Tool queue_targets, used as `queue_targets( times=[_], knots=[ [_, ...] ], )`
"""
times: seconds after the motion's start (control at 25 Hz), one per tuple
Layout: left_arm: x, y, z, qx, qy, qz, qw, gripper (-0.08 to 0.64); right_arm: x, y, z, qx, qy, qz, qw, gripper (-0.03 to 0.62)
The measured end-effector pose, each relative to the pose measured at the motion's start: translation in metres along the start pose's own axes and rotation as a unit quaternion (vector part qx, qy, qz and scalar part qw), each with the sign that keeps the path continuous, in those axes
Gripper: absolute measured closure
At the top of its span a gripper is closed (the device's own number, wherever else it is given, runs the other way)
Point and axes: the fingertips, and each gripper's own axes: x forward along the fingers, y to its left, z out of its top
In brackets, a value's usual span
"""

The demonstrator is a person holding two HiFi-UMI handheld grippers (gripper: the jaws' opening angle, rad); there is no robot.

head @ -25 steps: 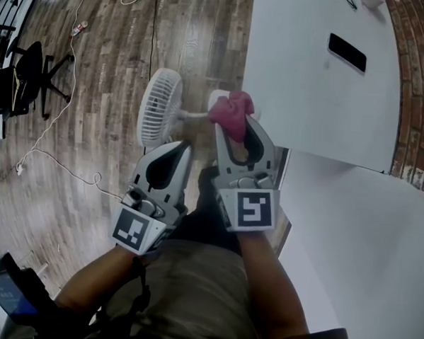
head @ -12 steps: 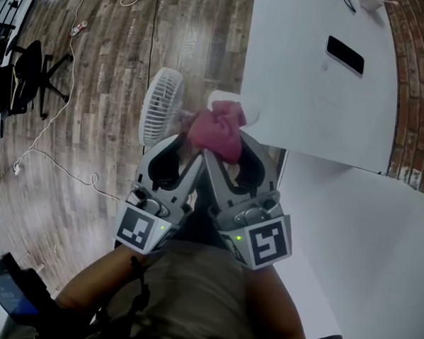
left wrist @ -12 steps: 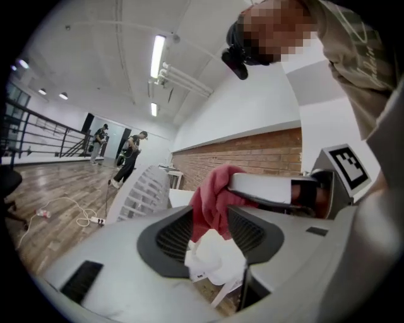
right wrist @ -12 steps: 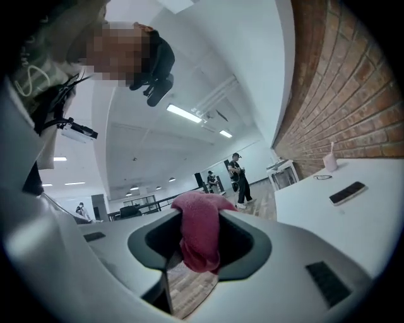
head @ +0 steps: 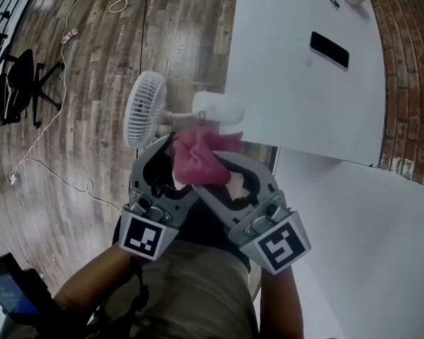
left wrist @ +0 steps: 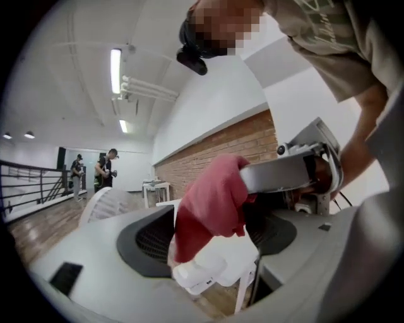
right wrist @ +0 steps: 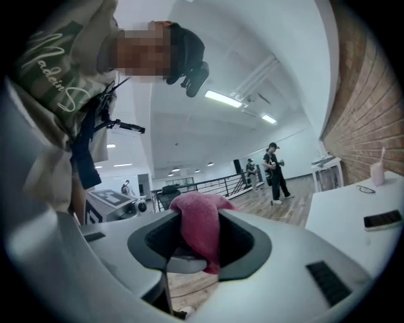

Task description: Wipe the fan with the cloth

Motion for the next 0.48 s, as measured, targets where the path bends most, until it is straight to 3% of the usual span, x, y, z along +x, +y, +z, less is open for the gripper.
queue_targets(
  times=[0.08, 0.16, 0.28, 0.48],
  knots=[
    [0.004, -0.013, 0.0, 0.012, 0.001, -0.029, 0.9995, 0.221, -0.001, 0.009, -0.002, -0.033, 0.024, 0.037, 0.998, 0.419],
    [0.008, -0.023, -0.002, -0.003, 0.002, -0.051, 0.9987, 0.231, 0.0, 0.015, -0.002, -0.047, 0.032, 0.056, 0.997, 0.419],
    [0.009, -0.025, -0.004, -0.04, -0.001, -0.058, 0.9975, 0.326, 0.004, 0.013, 0.001, -0.057, 0.021, 0.037, 0.997, 0.408],
    [0.009, -0.015, -0.022, -0.071, 0.02, -0.031, 0.9968, 0.415, 0.004, 0.004, -0.008, -0.07, 0.027, -0.012, 0.997, 0.332]
  ],
)
